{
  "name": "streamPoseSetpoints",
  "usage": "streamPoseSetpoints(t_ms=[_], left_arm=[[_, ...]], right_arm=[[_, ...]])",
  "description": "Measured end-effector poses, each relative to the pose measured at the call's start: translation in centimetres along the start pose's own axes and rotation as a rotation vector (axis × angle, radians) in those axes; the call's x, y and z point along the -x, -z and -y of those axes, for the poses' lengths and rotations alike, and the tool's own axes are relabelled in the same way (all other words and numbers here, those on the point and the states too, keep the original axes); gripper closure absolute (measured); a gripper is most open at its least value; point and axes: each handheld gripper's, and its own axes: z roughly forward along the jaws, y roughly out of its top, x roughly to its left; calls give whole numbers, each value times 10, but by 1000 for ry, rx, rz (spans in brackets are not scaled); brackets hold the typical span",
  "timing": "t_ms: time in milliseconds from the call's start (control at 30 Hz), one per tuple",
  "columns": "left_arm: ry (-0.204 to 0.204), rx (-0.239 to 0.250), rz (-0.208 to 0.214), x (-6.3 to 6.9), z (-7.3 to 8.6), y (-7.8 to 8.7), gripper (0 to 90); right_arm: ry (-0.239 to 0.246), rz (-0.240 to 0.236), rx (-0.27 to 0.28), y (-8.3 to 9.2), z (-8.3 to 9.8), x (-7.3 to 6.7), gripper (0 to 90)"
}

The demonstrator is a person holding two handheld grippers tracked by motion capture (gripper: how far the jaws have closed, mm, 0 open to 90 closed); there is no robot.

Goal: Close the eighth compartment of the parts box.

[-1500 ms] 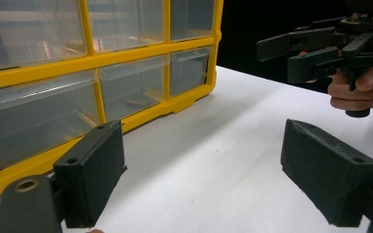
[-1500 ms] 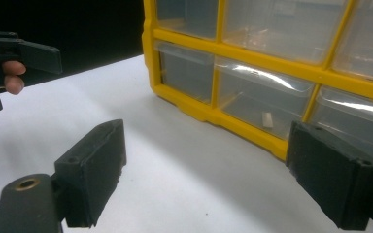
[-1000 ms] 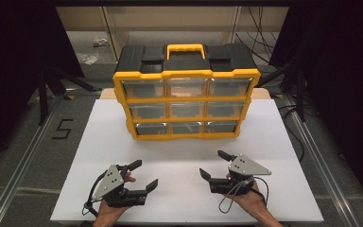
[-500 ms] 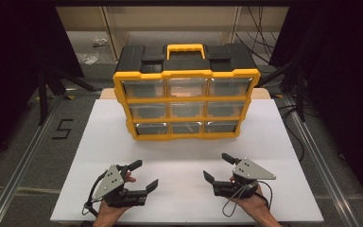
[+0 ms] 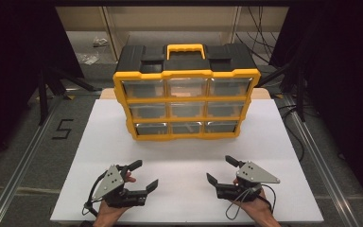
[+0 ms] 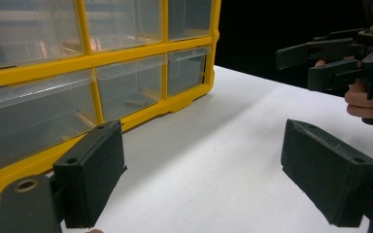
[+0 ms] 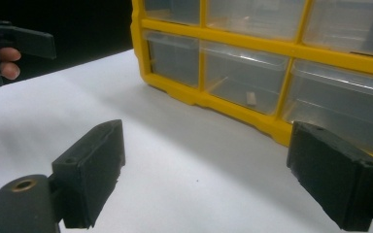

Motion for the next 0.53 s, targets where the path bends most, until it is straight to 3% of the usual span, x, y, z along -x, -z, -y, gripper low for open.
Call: streamPoseSetpoints(t_ms=[533], left_arm=[[3,-1,0,0,0,0,155]], right_arm=[[1,5,2,0,1,1,146]])
